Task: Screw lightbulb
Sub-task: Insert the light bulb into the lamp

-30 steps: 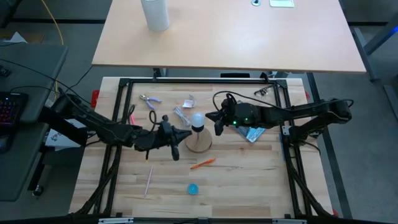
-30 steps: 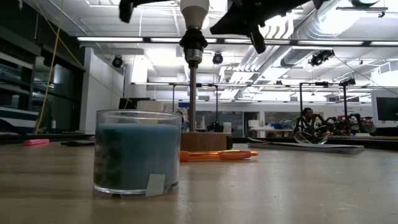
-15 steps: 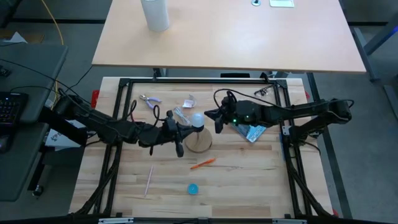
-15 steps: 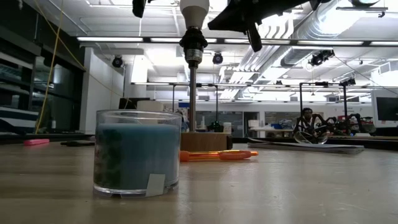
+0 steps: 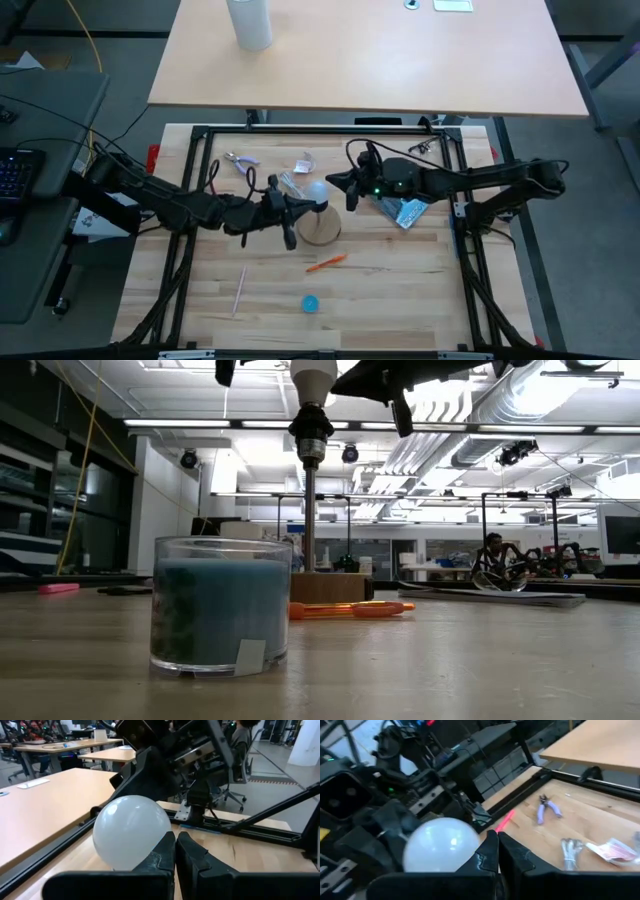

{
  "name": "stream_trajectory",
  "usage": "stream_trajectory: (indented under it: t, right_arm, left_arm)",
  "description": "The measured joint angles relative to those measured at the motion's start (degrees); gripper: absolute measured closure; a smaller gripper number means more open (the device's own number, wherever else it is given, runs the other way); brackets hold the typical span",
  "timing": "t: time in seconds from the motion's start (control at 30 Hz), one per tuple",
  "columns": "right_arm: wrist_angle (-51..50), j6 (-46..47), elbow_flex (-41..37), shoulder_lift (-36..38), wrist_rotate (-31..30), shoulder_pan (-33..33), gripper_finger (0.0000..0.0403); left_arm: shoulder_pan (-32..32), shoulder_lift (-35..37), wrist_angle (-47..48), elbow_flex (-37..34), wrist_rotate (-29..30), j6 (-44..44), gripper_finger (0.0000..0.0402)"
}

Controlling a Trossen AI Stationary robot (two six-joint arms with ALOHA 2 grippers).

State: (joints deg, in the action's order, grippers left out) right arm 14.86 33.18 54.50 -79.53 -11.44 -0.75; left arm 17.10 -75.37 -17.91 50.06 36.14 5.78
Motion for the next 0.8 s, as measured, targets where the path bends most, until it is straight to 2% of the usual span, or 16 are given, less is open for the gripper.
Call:
stream_trajectory:
  t: [0.8]
  right_arm:
    - [3.0, 2.0, 0.0, -2.2, 1.7, 1.5, 0.0403]
  left_arm:
    - [-1.2, 0.1, 3.3, -0.4, -1.4, 1.0, 0.0401]
